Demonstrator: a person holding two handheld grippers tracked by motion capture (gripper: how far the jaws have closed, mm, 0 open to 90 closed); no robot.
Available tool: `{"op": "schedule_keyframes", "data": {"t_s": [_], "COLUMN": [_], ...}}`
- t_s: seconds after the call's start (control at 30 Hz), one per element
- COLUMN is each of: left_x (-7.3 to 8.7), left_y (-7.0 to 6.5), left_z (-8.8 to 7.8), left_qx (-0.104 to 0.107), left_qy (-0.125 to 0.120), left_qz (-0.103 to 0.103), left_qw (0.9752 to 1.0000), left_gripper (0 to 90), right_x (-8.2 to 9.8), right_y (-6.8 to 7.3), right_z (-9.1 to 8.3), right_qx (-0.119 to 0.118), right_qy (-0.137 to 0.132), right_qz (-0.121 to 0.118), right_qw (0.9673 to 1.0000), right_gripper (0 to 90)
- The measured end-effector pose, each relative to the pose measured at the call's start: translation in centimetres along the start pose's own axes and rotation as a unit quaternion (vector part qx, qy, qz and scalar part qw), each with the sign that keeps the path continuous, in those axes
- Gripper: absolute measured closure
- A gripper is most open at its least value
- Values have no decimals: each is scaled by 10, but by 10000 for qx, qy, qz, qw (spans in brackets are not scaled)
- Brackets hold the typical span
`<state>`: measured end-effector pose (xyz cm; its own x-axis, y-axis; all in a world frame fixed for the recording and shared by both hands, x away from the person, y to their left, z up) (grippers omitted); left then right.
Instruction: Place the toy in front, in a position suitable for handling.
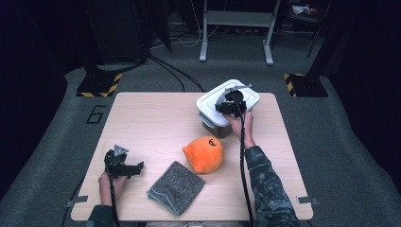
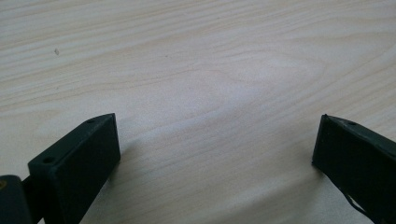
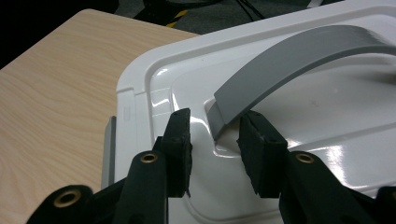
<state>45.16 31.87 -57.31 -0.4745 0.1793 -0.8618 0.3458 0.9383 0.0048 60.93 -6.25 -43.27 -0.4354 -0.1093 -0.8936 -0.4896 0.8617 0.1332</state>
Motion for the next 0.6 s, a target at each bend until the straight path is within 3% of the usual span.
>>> {"op": "schedule_keyframes", "data": {"t_s": [0.6], "left_x": [0], "left_y": [0], "left_z": [0], "left_qx": [0], "left_qy": [-14], "left_qz": [-2], "left_qw": [10000], "left_gripper": [3], "right_x": [-6], "right_y": [19], "right_z": [16], "right_qx": [-84], "right_qy": [98], "right_qz": [-79], "right_qw": [9999], "right_gripper": [609]}}
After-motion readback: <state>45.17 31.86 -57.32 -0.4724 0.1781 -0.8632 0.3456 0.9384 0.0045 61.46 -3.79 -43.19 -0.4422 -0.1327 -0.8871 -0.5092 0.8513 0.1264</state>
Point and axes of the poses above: each handheld gripper's, and its own axes: z roughly forward along the jaws, x roughly out of its underside, y roughly to its left, the point moved 6 cm from there along z, roughly forward along the jaws, and after that the axes turned 13 degrees about -y, right-handed, at the moved point
